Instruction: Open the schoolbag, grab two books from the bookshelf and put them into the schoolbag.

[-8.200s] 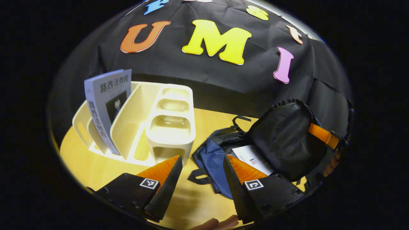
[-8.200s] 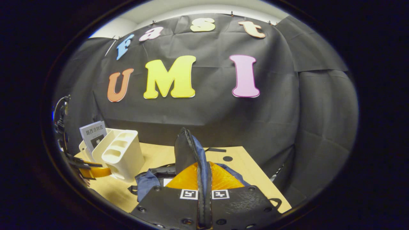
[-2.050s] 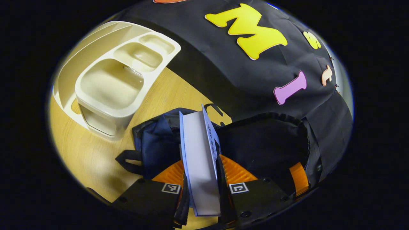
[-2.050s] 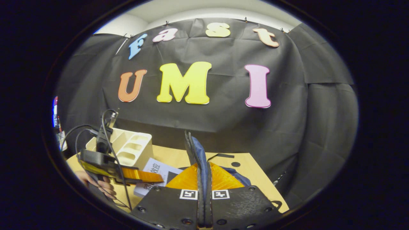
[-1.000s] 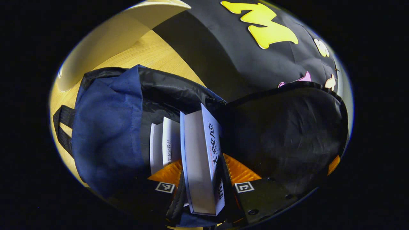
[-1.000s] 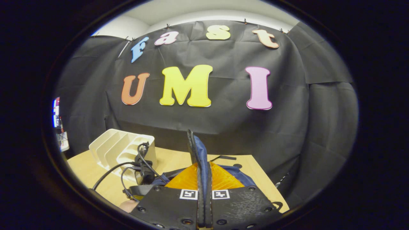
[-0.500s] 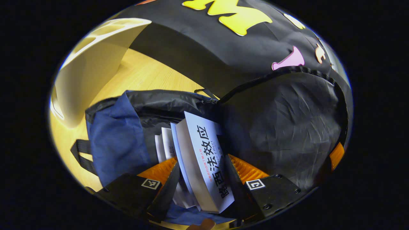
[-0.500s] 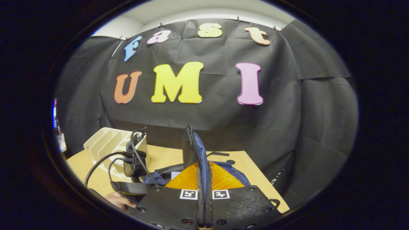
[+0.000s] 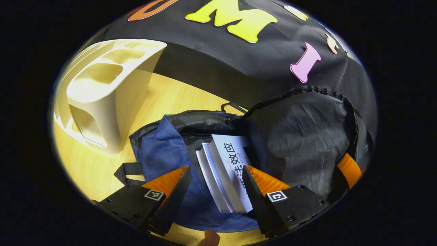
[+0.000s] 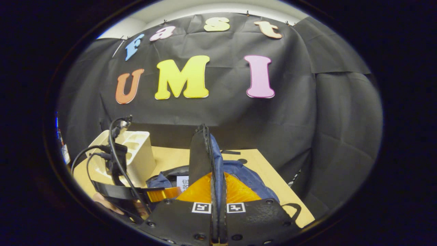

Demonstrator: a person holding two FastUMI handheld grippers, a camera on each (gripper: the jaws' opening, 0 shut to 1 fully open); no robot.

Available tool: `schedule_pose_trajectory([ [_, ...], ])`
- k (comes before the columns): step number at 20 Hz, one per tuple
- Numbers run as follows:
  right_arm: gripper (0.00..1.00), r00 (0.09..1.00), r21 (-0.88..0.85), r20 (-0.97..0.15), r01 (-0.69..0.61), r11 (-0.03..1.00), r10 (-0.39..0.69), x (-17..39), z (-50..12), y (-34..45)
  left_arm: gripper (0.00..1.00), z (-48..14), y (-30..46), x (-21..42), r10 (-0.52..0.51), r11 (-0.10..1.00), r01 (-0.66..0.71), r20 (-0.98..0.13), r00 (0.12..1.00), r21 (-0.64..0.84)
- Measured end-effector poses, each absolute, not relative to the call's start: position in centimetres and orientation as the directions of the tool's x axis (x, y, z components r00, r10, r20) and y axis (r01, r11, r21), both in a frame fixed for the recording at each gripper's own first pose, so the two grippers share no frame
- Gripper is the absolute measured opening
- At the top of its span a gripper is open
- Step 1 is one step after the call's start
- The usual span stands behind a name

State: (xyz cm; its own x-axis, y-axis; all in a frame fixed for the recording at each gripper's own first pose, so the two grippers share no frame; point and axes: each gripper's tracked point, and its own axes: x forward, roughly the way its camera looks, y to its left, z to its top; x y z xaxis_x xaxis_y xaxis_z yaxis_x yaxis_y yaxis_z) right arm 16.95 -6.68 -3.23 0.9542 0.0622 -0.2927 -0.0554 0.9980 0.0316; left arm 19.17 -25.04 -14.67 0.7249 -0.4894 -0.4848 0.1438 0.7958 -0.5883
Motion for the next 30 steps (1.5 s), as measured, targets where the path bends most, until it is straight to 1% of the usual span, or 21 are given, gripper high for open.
schedule_pose_trajectory([
  [6, 0.05, 0.949, 0.007, -0.316, -0.013, 1.000, 0.015, 16.1, -5.3, -7.1, 0.94, -13.3, -19.3, 17.2, -0.394, 0.867, 0.156, -0.459, 0.797, -0.473],
  [7, 0.14, 0.948, -0.003, -0.320, -0.002, 1.000, 0.001, 16.0, -5.7, -7.2, 0.94, -12.8, -18.4, 16.5, -0.387, 0.866, 0.151, -0.448, 0.806, -0.478],
  [8, 0.19, 0.947, -0.011, -0.322, 0.013, 1.000, -0.015, 15.8, -6.0, -7.6, 0.94, -12.5, -17.5, 16.0, -0.382, 0.864, 0.145, -0.438, 0.814, -0.483],
  [9, 0.14, 0.944, -0.014, -0.329, 0.020, 1.000, -0.024, 15.5, -6.3, -7.7, 0.94, -12.1, -16.1, 15.5, -0.368, 0.866, 0.137, -0.429, 0.825, -0.481],
  [10, 0.34, 0.941, -0.011, -0.338, 0.027, 1.000, -0.029, 15.4, -6.8, -7.6, 0.94, -11.8, -14.9, 15.0, -0.352, 0.874, 0.134, -0.420, 0.836, -0.467],
  [11, 0.39, 0.936, -0.012, -0.348, 0.044, 0.999, -0.046, 15.2, -7.1, -7.8, 0.94, -11.7, -13.8, 14.3, -0.336, 0.886, 0.133, -0.418, 0.844, -0.444],
  [12, 0.39, 0.933, -0.017, -0.354, 0.057, 0.998, -0.060, 14.9, -7.3, -8.0, 0.95, -11.6, -12.7, 13.7, -0.315, 0.898, 0.128, -0.413, 0.855, -0.421],
  [13, 0.57, 0.931, -0.024, -0.359, 0.059, 0.998, -0.064, 14.6, -7.6, -7.9, 0.95, -11.0, -11.5, 13.1, -0.301, 0.904, 0.125, -0.398, 0.867, -0.410],
  [14, 0.63, 0.929, -0.036, -0.363, 0.059, 0.998, -0.068, 14.3, -7.7, -7.6, 0.94, -10.4, -10.5, 12.6, -0.289, 0.908, 0.127, -0.378, 0.880, -0.399],
  [15, 0.79, 0.927, -0.047, -0.369, 0.061, 0.997, -0.075, 13.9, -7.9, -7.4, 0.94, -9.9, -9.4, 11.9, -0.274, 0.913, 0.124, -0.361, 0.891, -0.388],
  [16, 0.85, 0.927, -0.052, -0.368, 0.062, 0.997, -0.077, 13.4, -7.9, -7.2, 0.95, -9.5, -8.3, 11.4, -0.253, 0.922, 0.116, -0.350, 0.902, -0.369],
  [18, 0.88, 0.929, -0.055, -0.363, 0.057, 0.997, -0.073, 12.6, -7.8, -6.2, 0.96, -9.3, -6.4, 10.5, -0.210, 0.940, 0.095, -0.337, 0.918, -0.327],
  [19, 0.96, 0.930, -0.058, -0.362, 0.049, 0.997, -0.067, 12.1, -7.8, -5.6, 0.96, -9.0, -5.7, 10.0, -0.195, 0.945, 0.088, -0.328, 0.924, -0.314],
  [20, 0.97, 0.932, -0.058, -0.357, 0.043, 0.997, -0.061, 11.6, -7.8, -5.1, 0.96, -8.8, -5.1, 9.5, -0.185, 0.950, 0.086, -0.319, 0.930, -0.301],
  [22, 0.94, 0.942, -0.074, -0.330, 0.031, 0.997, -0.054, 10.7, -7.2, -4.0, 0.97, -8.2, -3.9, 8.1, -0.159, 0.965, 0.086, -0.292, 0.943, -0.249],
  [23, 0.98, 0.946, -0.089, -0.319, 0.029, 0.996, -0.056, 10.5, -7.1, -3.6, 0.98, -7.8, -2.9, 7.4, -0.129, 0.973, 0.068, -0.275, 0.953, -0.219],
  [24, 0.94, 0.949, -0.094, -0.310, 0.026, 0.995, -0.054, 10.0, -7.0, -3.2, 0.99, -7.3, -1.9, 6.9, -0.094, 0.981, 0.045, -0.257, 0.962, -0.190],
  [25, 0.98, 0.951, -0.095, -0.306, 0.018, 0.995, -0.047, 9.6, -7.0, -2.7, 0.99, -6.9, -0.9, 6.3, -0.060, 0.986, 0.020, -0.247, 0.967, -0.163],
  [26, 0.91, 0.954, -0.089, -0.298, 0.008, 0.996, -0.034, 9.1, -6.6, -2.0, 0.99, -6.6, -0.4, 5.6, -0.043, 0.989, 0.007, -0.233, 0.971, -0.150],
  [27, 0.94, 0.957, -0.083, -0.288, -0.002, 0.997, -0.022, 8.6, -6.2, -1.4, 0.99, -6.1, 0.1, 4.9, -0.034, 0.989, 0.000, -0.222, 0.974, -0.149],
  [30, 0.94, 0.967, -0.079, -0.254, -0.016, 0.997, -0.004, 6.5, -5.0, -0.9, 0.99, -4.5, 1.3, 3.2, -0.020, 0.988, -0.006, -0.162, 0.987, -0.155],
])
